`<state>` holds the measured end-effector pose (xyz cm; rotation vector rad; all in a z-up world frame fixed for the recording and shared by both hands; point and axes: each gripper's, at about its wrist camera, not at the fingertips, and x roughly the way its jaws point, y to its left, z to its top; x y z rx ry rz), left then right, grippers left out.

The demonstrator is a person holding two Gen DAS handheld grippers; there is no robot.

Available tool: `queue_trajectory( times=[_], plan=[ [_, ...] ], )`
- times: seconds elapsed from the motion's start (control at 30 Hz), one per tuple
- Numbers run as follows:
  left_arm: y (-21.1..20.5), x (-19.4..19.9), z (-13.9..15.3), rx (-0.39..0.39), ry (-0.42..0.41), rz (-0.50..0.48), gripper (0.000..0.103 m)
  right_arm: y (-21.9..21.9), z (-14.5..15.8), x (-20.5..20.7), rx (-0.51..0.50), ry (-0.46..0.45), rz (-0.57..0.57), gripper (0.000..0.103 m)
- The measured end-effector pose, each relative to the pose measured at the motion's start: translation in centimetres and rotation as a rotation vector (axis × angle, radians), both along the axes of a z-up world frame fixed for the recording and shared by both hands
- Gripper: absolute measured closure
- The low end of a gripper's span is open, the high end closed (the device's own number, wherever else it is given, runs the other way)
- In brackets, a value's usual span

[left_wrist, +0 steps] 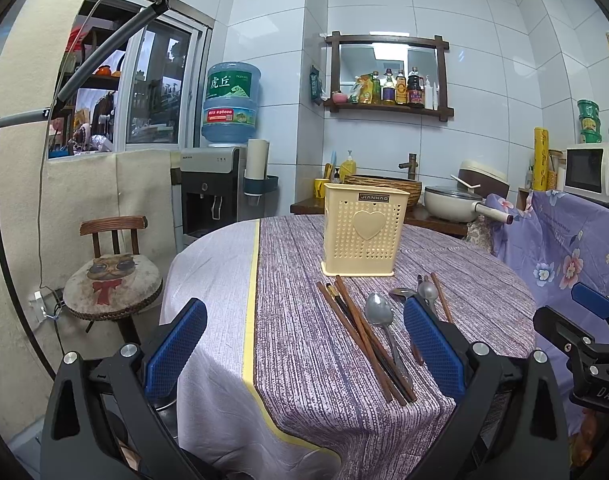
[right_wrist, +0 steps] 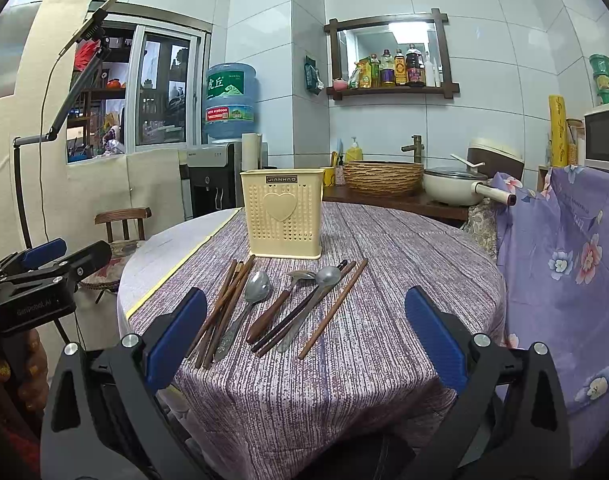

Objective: Organize utensils

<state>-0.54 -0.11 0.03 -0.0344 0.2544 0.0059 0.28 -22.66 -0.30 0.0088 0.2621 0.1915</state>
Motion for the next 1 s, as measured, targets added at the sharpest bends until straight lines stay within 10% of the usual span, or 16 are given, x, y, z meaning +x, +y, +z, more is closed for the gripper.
queue_trajectory(
  times=[1.0],
  plan=[
    [0.7,2.2,-1.0,-0.027,0.113,0.013,0.005,0.5,-0.8,1.8,-0.04,0.066,-0.025,0.005]
  ],
)
